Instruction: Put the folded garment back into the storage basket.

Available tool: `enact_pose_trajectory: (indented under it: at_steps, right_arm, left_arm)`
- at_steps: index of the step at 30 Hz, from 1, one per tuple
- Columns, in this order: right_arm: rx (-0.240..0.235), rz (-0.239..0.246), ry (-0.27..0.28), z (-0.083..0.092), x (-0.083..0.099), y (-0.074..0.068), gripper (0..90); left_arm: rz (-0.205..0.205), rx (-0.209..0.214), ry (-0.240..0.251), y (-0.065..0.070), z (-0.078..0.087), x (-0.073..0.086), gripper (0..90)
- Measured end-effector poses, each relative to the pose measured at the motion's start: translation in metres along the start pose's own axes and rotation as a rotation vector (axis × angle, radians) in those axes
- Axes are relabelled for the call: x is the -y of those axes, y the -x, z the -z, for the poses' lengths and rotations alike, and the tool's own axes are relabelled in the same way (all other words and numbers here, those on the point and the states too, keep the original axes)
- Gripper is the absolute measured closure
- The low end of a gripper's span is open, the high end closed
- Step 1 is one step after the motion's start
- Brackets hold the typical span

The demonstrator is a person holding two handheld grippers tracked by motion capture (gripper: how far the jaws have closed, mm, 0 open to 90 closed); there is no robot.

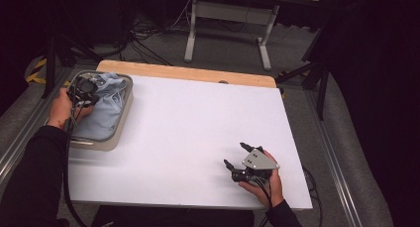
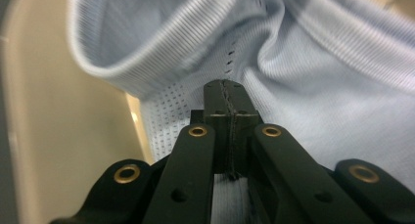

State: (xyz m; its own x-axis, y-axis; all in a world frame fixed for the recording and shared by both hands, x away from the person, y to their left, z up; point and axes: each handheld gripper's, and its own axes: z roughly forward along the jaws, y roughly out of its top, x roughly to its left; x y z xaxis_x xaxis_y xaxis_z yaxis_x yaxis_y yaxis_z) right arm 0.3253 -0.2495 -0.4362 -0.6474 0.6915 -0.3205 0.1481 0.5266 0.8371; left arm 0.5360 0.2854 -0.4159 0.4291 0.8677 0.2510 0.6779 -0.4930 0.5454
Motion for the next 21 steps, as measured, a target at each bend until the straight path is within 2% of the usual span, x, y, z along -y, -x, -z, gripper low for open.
enact_pose_trajectory:
  at_steps: [3, 4, 5, 15, 21]
  right_arm:
    - [-0.001, 0.002, 0.0, 0.0, 0.0, 0.0, 23.0]
    - [0.001, 0.002, 0.002, 0.0, 0.0, 0.0, 22.9]
    - [0.001, 0.002, 0.002, 0.0, 0.0, 0.0, 22.9]
    - [0.008, 0.002, 0.011, 0.001, -0.001, 0.0, 22.9]
    - [0.009, 0.0, 0.014, 0.001, -0.001, 0.0, 22.8]
  left_arm:
    - [0.002, 0.011, 0.059, 0.0, 0.008, -0.001, 85.4]
    - [0.003, 0.009, 0.1, -0.001, 0.013, -0.001, 85.4]
    - [0.003, 0.009, 0.1, -0.001, 0.013, -0.001, 85.4]
    - [0.006, 0.017, 0.231, 0.003, 0.033, -0.003, 82.6]
    - [0.01, 0.025, 0.283, 0.003, 0.041, -0.001, 76.2]
